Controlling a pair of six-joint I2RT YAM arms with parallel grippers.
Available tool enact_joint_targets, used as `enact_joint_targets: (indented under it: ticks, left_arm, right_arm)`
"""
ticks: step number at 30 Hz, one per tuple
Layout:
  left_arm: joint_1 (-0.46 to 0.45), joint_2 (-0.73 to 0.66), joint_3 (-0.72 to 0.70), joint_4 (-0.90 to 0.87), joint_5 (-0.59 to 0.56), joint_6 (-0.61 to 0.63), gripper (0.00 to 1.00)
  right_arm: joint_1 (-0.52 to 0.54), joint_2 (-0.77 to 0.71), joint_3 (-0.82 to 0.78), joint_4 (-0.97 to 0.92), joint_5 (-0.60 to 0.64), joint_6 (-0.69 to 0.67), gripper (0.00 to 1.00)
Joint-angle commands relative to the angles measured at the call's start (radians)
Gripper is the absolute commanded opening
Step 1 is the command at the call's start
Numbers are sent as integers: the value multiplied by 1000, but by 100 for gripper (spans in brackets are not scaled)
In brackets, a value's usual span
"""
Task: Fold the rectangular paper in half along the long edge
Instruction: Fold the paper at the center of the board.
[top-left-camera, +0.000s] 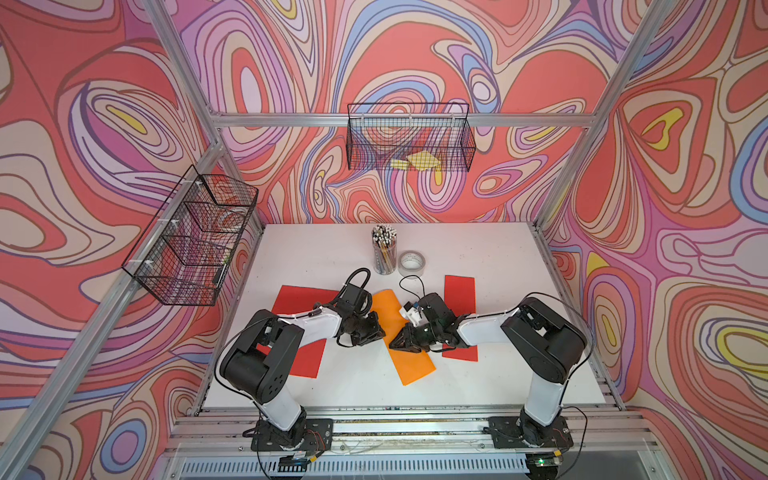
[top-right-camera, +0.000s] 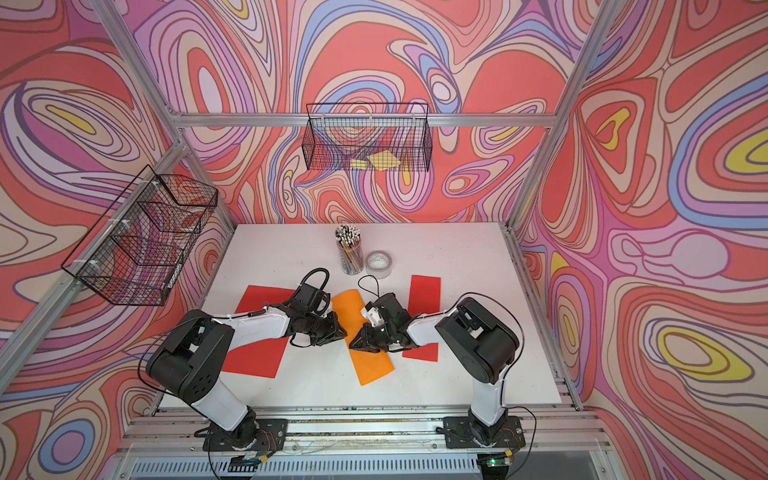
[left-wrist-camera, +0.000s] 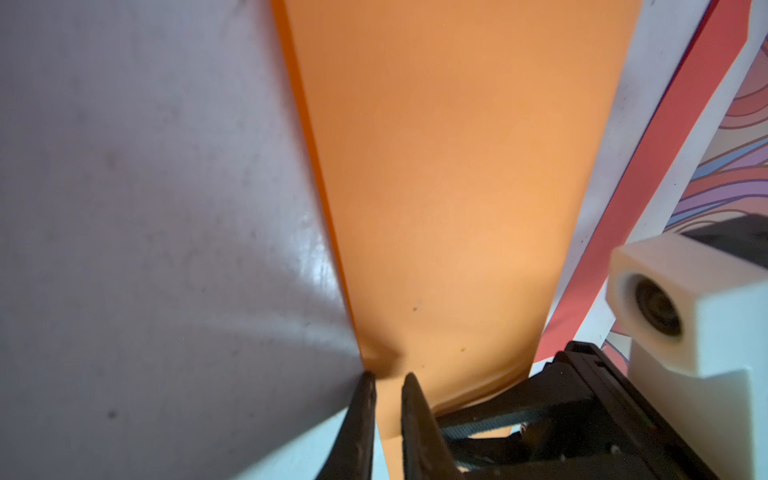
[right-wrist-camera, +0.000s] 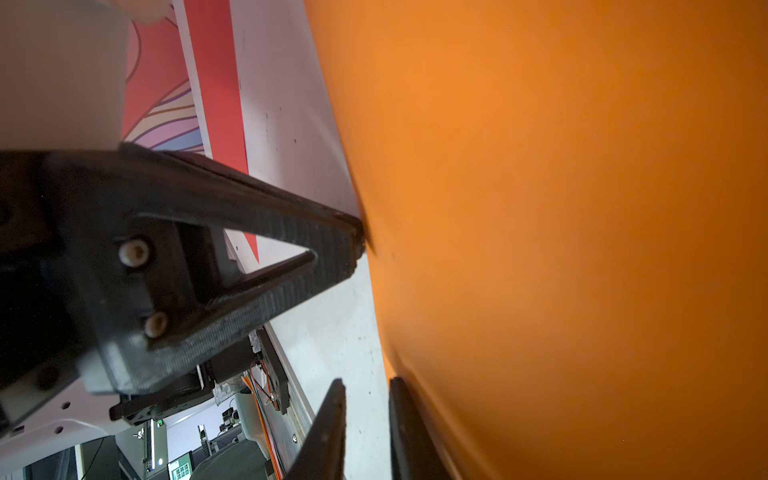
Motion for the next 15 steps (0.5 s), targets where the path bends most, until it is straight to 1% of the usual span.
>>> enact_joint_targets:
  ticks: [1,5,9,15]
  left_arm:
    - [-6,25,4,-64,-30,11,13]
    - [-6,6,12,-73,-30,14,10]
    - [-6,-4,24,-95,-34,23,10]
    - [-6,-37,28,-96,-28,17,11]
  right_arm:
    - [8,21,9,17,-17,9,22]
    - [8,53,0,43,-24,15,21]
    - [7,87,-24,118,-42,53,21]
    - [8,96,-30,126,-42,58,21]
